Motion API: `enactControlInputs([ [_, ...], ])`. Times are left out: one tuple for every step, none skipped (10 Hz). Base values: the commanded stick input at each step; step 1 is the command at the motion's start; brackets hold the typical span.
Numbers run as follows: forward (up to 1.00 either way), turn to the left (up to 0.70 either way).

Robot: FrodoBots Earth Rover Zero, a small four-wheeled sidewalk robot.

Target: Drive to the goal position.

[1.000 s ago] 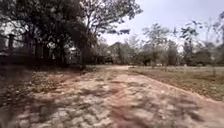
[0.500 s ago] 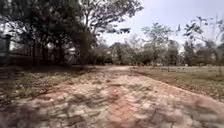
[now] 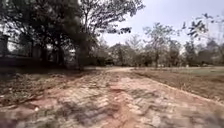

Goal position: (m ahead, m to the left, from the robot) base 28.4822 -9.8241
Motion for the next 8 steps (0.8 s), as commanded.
enactControlInputs([
  [0.7,0.0],
  [0.7,0.0],
  [0.7,0.0],
  [0.7,0.0],
  [0.7,0.0],
  [0.7,0.0],
  [0.7,0.0],
  [0.7,0.0],
])
